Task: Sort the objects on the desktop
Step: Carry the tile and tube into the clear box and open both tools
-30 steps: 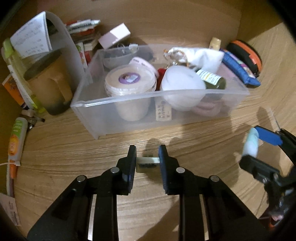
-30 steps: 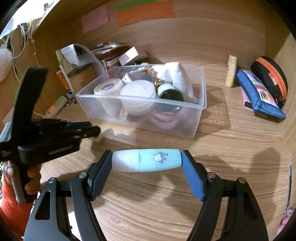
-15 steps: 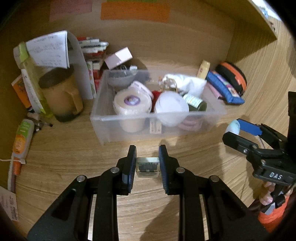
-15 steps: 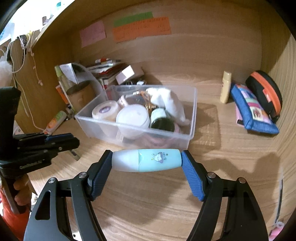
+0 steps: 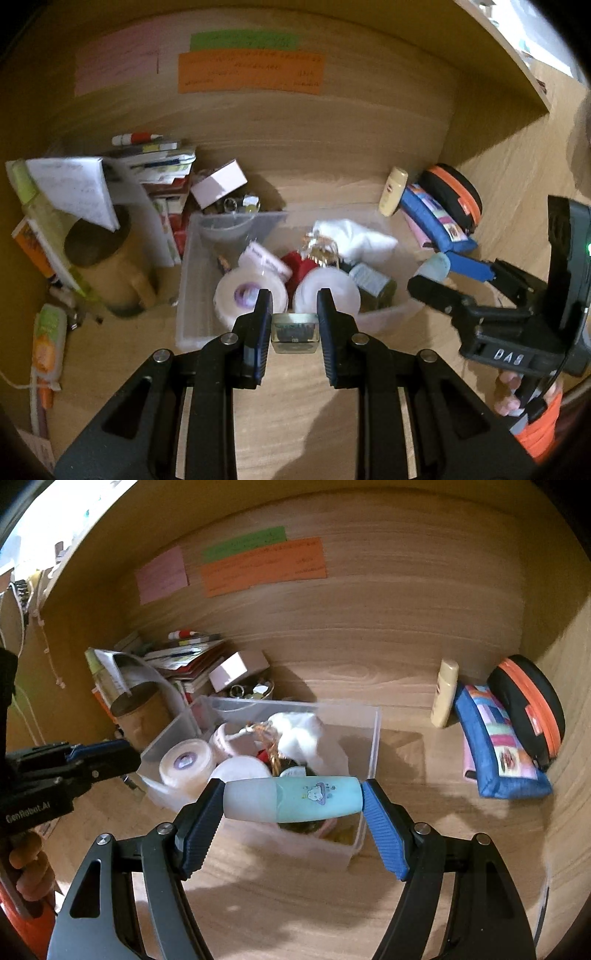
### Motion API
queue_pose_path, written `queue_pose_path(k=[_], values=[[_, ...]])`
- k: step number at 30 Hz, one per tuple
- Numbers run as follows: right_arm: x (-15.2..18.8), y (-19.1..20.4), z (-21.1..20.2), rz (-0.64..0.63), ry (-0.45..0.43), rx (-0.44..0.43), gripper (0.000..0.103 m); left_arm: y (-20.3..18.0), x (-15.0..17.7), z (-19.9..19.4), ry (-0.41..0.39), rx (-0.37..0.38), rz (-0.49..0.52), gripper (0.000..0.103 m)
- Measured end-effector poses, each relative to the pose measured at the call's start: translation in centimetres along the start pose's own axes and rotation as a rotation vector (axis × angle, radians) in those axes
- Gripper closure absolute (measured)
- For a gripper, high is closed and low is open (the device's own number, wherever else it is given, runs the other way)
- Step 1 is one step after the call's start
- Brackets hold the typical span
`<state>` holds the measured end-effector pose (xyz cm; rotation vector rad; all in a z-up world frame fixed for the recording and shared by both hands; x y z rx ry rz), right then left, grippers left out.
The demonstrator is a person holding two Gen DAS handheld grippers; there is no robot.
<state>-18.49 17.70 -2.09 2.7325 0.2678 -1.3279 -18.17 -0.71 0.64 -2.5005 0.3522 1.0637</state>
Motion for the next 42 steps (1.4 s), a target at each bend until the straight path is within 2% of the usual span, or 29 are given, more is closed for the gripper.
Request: queue_pose_path(k=[8, 13, 16, 25, 27, 30, 31, 32, 33, 37, 42], values=[[-1.2, 0.8, 2.7, -0.021, 0.024, -0.004, 0.031, 0.3, -2.3, 3.3, 0.013, 0.036, -0.040, 0.079], [-1.0, 1.0, 3.9, 0.003, 0.022, -0.003, 0.031, 0.9, -2.4, 5.8, 0.042, 0.007, -0.051, 0.079], [-0.8, 1.2, 4.8, 0.004, 0.038, -0.001, 0.031, 1.3, -2.3, 6.9, 0.056, 0.028, -0.072, 0.079], [0.0, 1.8, 6.1, -0.057, 0.053, 0.081, 0.031, 1.2, -2.3, 9.0, 0.058, 0.033, -0.050, 0.079], [0.2, 1.9, 6.2, -0.078, 0.048, 0.106, 0.031, 1.2, -2.2, 9.2, 0.066, 0.061, -0.052, 0.079], [0.5, 2.7, 6.2, -0.128, 0.044, 0.132, 0.031, 1.4, -2.2, 8.9, 0.060, 0.074, -0.055, 0.069], [0.6, 2.9, 6.1, -0.140, 0.040, 0.134, 0.030, 1.4, -2.2, 8.8, 0.053, 0.071, -0.055, 0.062], [0.6, 3.0, 6.0, -0.151, 0.034, 0.137, 0.026, 1.5, -2.3, 8.4, 0.040, 0.063, -0.051, 0.056], [0.6, 3.1, 5.8, -0.159, 0.027, 0.140, 0.023, 1.5, -2.3, 8.1, 0.025, 0.056, -0.046, 0.054], [0.5, 3.3, 5.4, -0.163, 0.008, 0.130, 0.018, 1.3, -2.6, 7.0, -0.012, 0.043, -0.033, 0.035], [0.3, 3.1, 5.2, -0.149, 0.027, 0.113, 0.015, 1.5, -2.7, 5.9, -0.029, 0.025, -0.033, 0.032]])
Point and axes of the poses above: each gripper's, at about its wrist camera, not at the fingertips, and z roughly the way its jaws point, y to its left, x to its underside, the point moved 5 cm from there along z, roughly the way its jaws point, and after that the axes turned 12 degrees about x, right-handed, at the moved point
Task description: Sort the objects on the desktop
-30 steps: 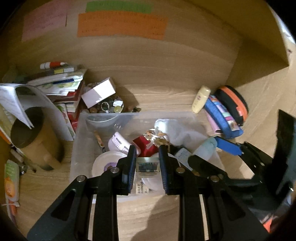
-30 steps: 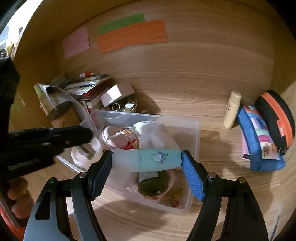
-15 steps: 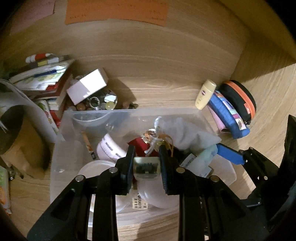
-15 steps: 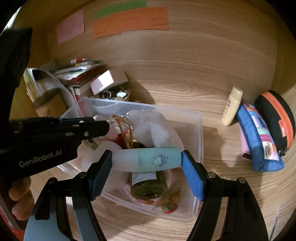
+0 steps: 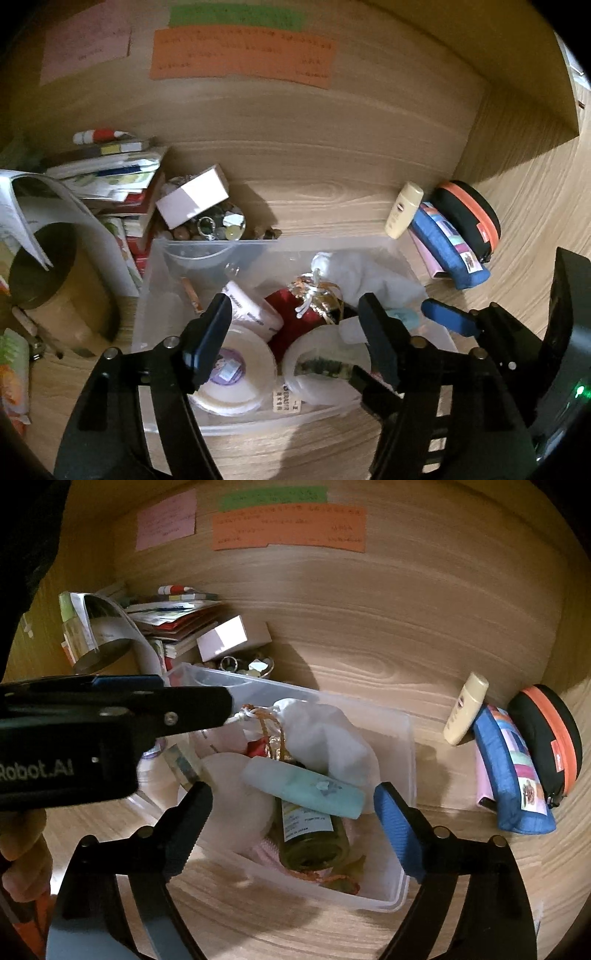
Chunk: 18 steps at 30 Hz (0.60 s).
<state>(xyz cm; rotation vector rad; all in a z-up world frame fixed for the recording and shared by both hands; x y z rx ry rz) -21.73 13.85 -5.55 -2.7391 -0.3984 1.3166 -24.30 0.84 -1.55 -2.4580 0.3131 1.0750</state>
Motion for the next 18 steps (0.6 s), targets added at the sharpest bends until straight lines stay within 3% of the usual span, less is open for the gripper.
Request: queue_pose_path(k=[4, 6, 12, 18], values=[[-0.2, -0.3, -1.0, 0.016, -0.008, -0.004, 0.014, 0.2, 0.4, -0.8, -0.005, -0.027, 0.000, 0.032], [-0.2, -0.5, -1.7, 0.024, -0.014, -0.003, 0.007, 0.2, 0.7, -1.4, -0.009, -0.034, -0.003, 0.030], [-0.1, -1.0, -4.1, 0.045, -0.048, 0.010, 0.005, 0.0, 1.7, -3.2, -0.025, -0.064, 0.005, 0.030], [0.6, -1.4, -6.1, 0.056, -0.064, 0.028, 0.005, -0.3, 2.8, -5.0, -0.051, -0.115, 0.029, 0.019]])
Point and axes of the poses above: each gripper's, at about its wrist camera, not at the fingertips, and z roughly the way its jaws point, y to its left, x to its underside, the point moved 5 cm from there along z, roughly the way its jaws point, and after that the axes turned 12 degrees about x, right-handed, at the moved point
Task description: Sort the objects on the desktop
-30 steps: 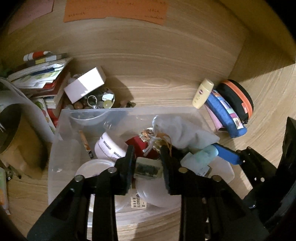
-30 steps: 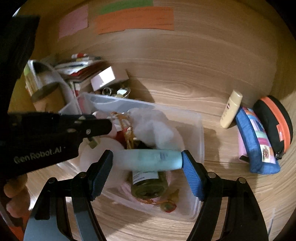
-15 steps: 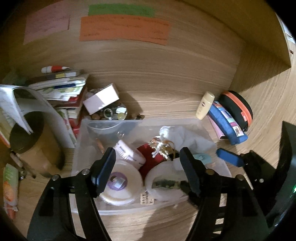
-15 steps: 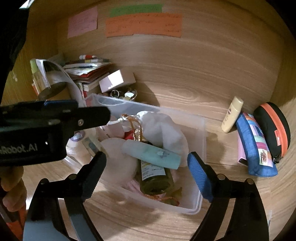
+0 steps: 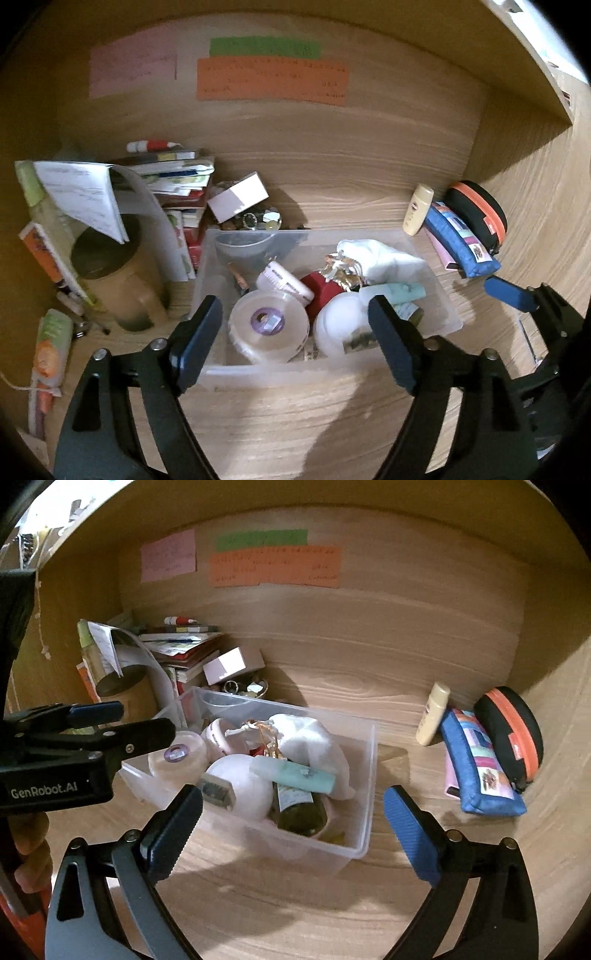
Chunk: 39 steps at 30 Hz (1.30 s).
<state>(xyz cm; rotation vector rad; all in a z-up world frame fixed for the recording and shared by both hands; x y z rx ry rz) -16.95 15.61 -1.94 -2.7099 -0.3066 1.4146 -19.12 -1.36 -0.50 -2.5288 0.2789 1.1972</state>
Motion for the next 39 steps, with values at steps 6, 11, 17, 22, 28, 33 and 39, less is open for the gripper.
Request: queue_pose_path(k=[6, 11, 17, 22, 28, 33, 39], values=[[1.4, -0.2, -0.6, 0.022, 0.016, -0.006, 0.001, -0.2, 1.3, -1.6, -0.034, -0.130, 0.053, 0.012], [2.5, -0.6, -1.2, 0.038, 0.026, -0.008, 0.001, -0.6, 2.5, -2.1, -0.043, -0.168, 0.066, 0.009], [3.2, -1.1, -2.3, 0.049, 0.025, -0.018, 0.001, -1.0, 3.9, -2.1, -0.030, -0.157, 0.060, 0.009], [3.6, -1.2, -3.0, 0.049, 0.013, -0.025, 0.001, -1.2, 4.9, -2.1, -0.025, -0.155, 0.043, 0.009], [3.7, -1.4, -3.1, 0.051, 0.013, -0.036, 0.001, -1.0, 5.3, -1.6, -0.011, -0.149, 0.025, 0.009], [3.6, -1.5, -2.9, 0.050, 0.017, -0.034, 0.001, -1.0, 5.4, -1.4, -0.009, -0.145, 0.026, 0.009], [3.6, -1.7, -2.4, 0.057, 0.027, -0.040, 0.001, -1.0, 5.2, -1.3, -0.005, -0.123, 0.025, 0.009]])
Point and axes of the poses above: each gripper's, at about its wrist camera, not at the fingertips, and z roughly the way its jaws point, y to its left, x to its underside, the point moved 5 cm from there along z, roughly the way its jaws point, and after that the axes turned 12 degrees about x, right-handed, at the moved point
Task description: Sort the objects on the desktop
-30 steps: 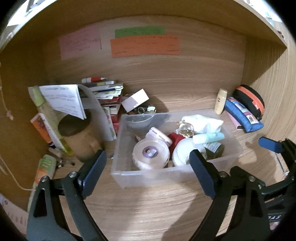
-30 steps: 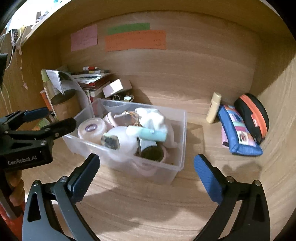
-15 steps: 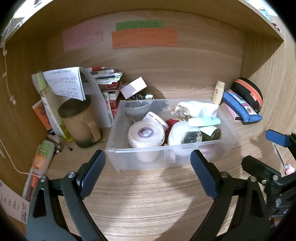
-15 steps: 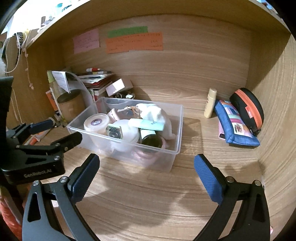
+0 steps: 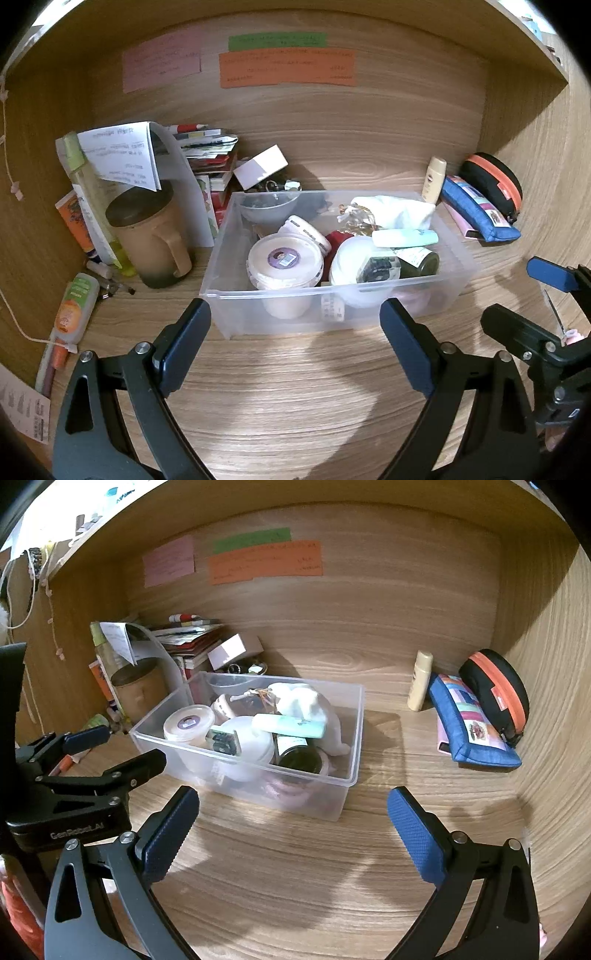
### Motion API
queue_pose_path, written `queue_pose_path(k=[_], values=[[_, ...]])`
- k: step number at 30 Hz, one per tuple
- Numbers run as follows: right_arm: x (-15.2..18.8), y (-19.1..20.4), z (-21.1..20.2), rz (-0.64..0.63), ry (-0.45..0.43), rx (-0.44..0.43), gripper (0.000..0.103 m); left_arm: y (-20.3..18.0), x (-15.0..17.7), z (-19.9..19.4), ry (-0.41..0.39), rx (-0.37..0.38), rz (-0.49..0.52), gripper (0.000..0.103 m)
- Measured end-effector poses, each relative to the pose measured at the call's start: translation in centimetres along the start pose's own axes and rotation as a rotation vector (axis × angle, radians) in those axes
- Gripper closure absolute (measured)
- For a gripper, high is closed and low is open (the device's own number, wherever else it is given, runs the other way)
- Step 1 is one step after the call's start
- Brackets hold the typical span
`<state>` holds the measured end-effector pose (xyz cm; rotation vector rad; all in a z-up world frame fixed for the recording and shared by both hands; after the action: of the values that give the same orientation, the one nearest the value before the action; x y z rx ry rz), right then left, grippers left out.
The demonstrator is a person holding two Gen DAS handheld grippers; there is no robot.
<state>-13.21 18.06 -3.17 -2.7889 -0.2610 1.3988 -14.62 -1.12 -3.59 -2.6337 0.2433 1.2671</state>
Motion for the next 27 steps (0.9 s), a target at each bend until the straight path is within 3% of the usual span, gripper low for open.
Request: queue_pose_path(k=[27], values=[[-0.45, 0.22, -0.06, -0.004, -0.005, -0.007, 0.001, -0.53, -0.50, -0.02, 0.002, 0.041, 0.005, 0.009]])
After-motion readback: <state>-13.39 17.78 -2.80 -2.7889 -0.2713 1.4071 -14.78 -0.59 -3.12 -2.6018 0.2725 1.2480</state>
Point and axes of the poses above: each gripper's, at about its wrist camera, not at the fingertips, and z roughly the way its jaws point, y to its left, x to its underside, the point moved 5 cm from there along z, roughly the way its jaws point, and after that the axes turned 12 degrees about x, right-handed, at the moved point
